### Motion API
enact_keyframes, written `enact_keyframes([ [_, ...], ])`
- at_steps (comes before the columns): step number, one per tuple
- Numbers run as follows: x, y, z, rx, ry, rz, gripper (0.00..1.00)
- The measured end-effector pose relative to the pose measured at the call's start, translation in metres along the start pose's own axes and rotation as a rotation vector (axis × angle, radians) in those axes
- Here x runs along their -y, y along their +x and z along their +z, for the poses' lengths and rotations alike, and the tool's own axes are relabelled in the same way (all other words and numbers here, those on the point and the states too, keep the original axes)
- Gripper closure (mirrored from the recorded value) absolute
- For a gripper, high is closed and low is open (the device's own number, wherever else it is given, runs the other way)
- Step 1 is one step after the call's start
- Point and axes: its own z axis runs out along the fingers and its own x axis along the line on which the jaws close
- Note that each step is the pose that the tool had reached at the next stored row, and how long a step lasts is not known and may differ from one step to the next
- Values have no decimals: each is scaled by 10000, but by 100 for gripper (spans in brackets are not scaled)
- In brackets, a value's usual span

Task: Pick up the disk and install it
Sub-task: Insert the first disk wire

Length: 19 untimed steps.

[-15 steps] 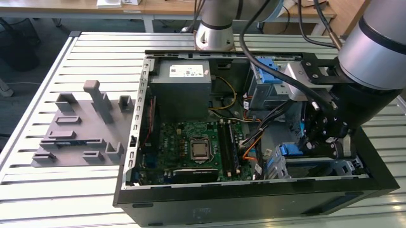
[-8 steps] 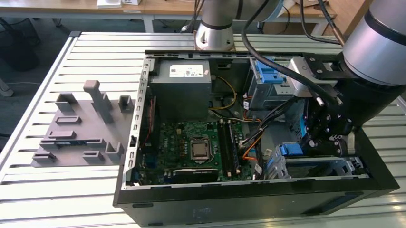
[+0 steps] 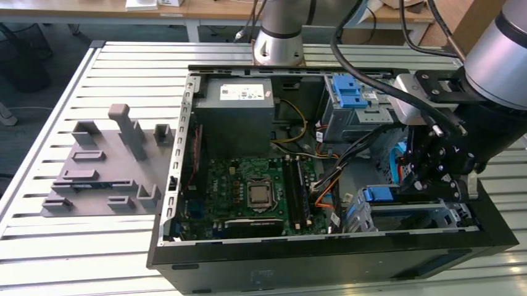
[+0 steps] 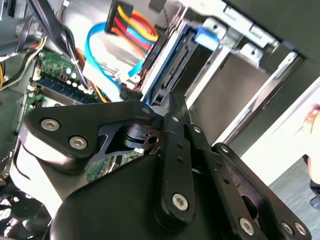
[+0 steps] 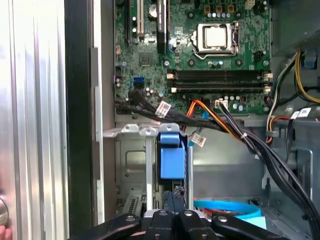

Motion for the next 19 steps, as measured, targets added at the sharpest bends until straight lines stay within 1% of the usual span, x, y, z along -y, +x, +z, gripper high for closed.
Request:
enact_keyframes([
  [1,16,-1,-1,-1,0,-1,89],
  [3,28,-2,-7,0,0,-1,89],
  [9,57,-6,-62,1,0,0,89],
  [19,146,-37,-91,-1,0,0,89],
])
